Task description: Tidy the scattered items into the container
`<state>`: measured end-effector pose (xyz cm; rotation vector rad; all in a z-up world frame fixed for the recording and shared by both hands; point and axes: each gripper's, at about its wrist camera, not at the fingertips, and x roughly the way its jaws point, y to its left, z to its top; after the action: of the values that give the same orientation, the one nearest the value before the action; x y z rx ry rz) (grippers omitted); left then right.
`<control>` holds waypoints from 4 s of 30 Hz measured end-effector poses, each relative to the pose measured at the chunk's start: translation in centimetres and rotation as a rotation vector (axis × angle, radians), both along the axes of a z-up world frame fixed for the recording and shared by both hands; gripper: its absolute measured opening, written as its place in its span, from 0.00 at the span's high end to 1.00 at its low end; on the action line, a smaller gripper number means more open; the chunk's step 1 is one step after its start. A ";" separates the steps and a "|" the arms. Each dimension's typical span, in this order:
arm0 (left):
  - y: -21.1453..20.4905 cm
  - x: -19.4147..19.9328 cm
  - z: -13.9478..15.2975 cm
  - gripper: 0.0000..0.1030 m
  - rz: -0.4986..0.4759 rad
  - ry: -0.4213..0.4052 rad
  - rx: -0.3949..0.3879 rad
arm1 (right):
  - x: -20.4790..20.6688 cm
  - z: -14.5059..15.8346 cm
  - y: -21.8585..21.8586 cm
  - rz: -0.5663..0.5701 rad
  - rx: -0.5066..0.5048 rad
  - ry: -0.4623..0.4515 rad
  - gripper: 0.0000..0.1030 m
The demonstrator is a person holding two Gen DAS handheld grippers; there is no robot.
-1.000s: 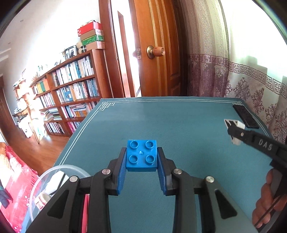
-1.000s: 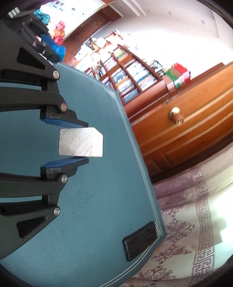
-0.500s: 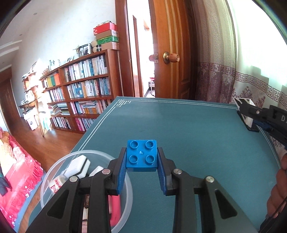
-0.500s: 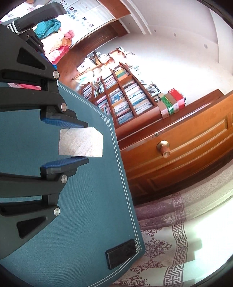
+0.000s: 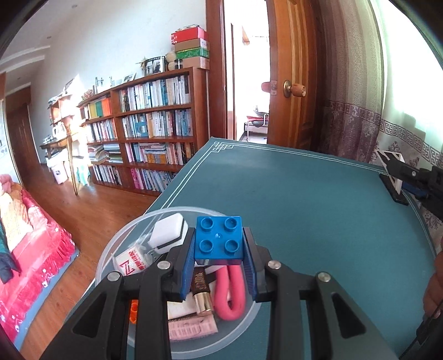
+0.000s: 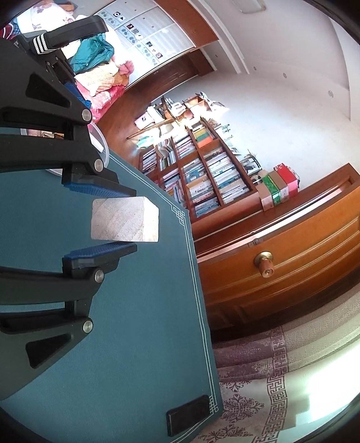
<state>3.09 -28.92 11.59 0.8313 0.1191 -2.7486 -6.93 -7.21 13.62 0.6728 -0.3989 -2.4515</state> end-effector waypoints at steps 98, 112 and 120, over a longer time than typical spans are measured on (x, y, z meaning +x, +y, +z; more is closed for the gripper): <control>-6.4 7.8 -2.7 0.15 0.213 -0.037 -0.110 | 12.7 -4.0 -11.3 0.045 0.363 0.177 0.10; -7.1 9.3 -3.1 0.15 0.244 -0.049 -0.103 | 12.1 -3.8 -11.8 0.086 0.304 0.116 0.10; -7.7 9.6 -3.0 0.15 0.273 -0.038 -0.121 | 12.1 -4.5 -14.5 0.181 0.354 0.100 0.10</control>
<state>12.69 -36.65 8.61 0.7720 0.0538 -2.4581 5.16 -21.70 9.15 0.6905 0.1352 -2.3885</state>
